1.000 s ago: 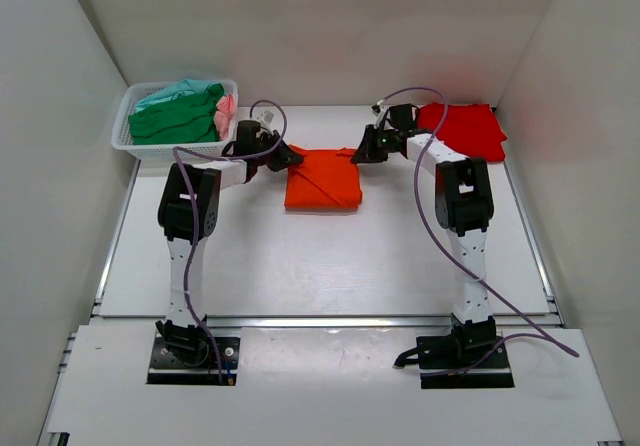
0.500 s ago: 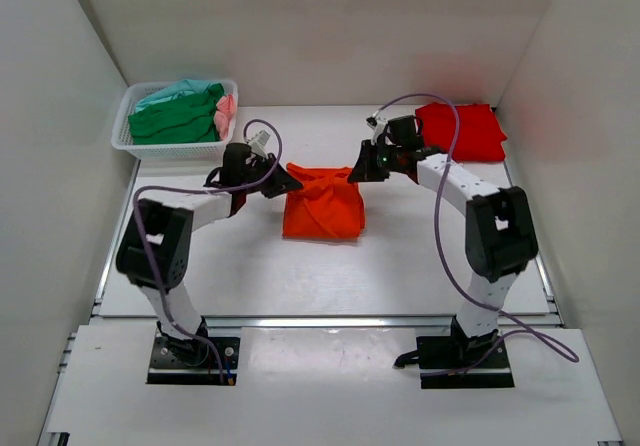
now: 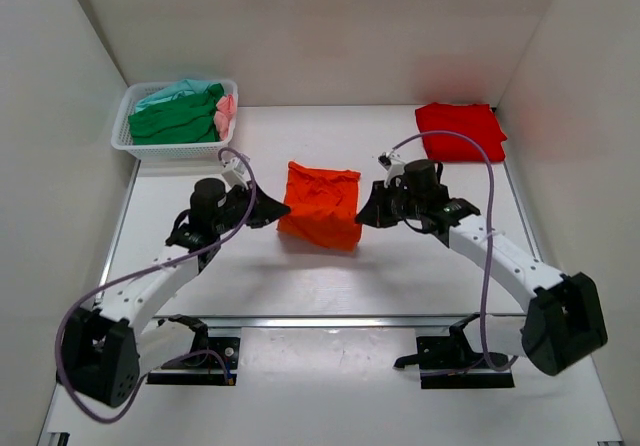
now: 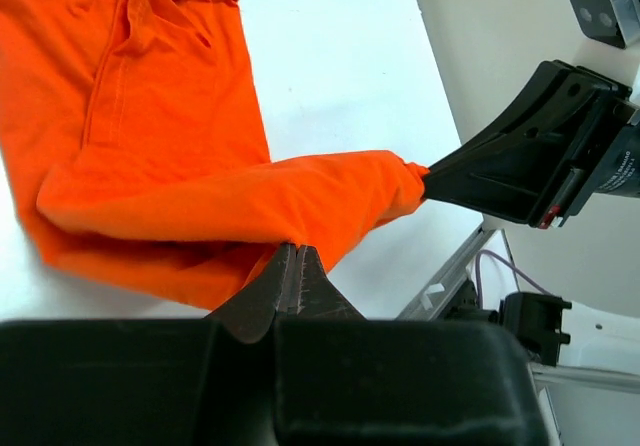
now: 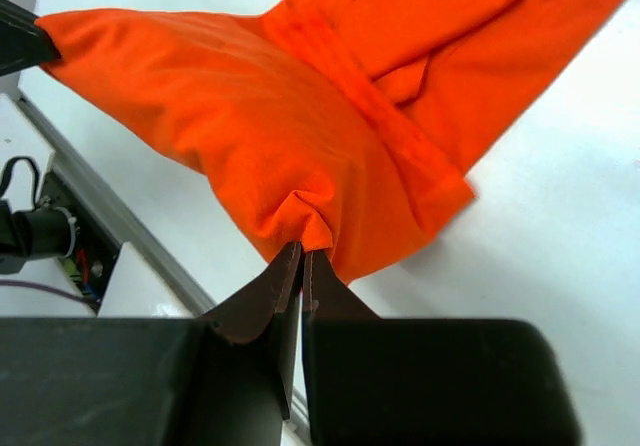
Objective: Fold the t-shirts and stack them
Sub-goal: Fold the long partially folded tshirt into a neat square
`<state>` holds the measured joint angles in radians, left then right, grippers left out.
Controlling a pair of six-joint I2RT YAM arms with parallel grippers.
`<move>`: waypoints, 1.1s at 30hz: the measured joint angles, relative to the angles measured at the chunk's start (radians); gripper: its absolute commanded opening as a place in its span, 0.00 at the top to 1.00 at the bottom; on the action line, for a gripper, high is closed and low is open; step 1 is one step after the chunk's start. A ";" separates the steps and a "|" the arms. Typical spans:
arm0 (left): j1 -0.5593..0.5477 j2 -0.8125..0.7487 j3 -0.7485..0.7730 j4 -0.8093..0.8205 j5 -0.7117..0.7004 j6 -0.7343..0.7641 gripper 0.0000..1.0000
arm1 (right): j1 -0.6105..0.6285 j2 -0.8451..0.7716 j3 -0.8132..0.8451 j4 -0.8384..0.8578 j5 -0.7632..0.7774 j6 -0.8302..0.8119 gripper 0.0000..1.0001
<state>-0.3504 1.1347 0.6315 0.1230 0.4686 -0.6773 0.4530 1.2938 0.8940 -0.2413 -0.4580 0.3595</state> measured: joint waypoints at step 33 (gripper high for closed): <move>0.060 -0.002 0.003 -0.060 -0.004 -0.024 1.00 | -0.089 0.059 0.120 -0.068 -0.124 0.004 1.00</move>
<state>-0.2909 1.1328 0.6350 0.0631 0.4644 -0.7010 0.3637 1.3525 1.0138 -0.3092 -0.5823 0.3634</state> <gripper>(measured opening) 0.015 0.007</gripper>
